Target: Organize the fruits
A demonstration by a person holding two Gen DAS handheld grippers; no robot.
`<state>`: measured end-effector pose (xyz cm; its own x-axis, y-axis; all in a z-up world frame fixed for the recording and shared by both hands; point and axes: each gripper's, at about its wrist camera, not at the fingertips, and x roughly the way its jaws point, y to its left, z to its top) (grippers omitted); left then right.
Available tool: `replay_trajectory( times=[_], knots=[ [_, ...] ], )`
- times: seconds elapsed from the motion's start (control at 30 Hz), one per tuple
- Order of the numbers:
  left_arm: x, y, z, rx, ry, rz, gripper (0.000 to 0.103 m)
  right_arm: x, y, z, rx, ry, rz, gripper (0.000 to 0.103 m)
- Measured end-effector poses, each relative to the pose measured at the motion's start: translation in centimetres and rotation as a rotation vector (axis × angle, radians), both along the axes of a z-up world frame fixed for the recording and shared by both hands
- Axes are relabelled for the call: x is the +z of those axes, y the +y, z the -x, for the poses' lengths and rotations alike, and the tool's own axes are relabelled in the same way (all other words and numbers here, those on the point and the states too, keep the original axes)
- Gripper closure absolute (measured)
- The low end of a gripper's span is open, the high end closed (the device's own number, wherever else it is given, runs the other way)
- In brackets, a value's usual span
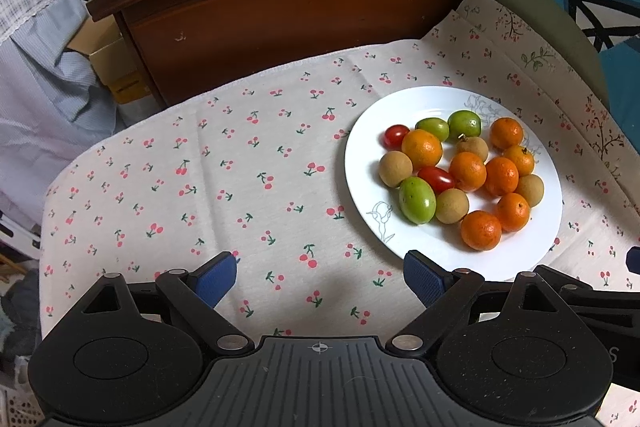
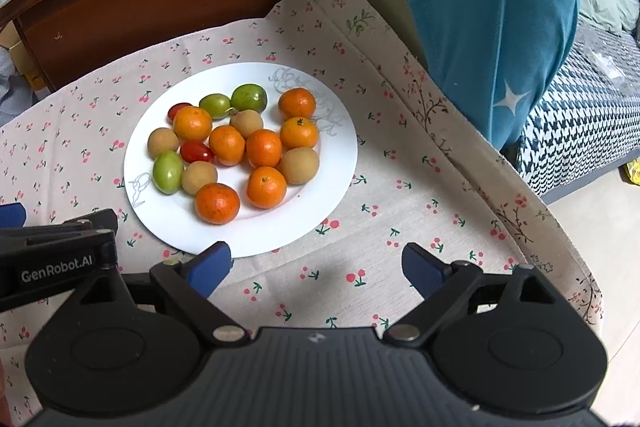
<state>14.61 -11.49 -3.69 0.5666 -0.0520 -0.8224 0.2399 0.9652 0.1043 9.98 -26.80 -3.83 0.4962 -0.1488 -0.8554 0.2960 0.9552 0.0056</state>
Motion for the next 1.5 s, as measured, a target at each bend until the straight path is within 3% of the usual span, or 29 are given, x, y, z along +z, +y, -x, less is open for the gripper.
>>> replay_trajectory(
  times=[0.5,0.8,1.13,1.37,1.5],
  knots=[
    [0.4,1.5,2.0,0.009,-0.03,0.0,0.011,0.3,1.0,1.0,0.05,-0.021,0.024,0.011],
    [0.8,4.1,4.8,0.043,-0.029,0.043,0.011,-0.1,2.5,3.2,0.092,-0.053,0.026,0.011],
    [2.3,5.5,8.6,0.017,-0.063,0.087,0.011,-2.7,1.5,5.9,-0.034,-0.1,-0.045,0.01],
    [2.7,6.2,10.8,-0.001,-0.064,0.109,0.011,-4.8,1.7,6.7,-0.067,-0.134,-0.057,0.01],
    [2.6,6.7,11.4,-0.007,-0.043,0.132,0.011,-5.2,2.1,6.9,-0.06,-0.18,-0.028,0.004]
  ],
)
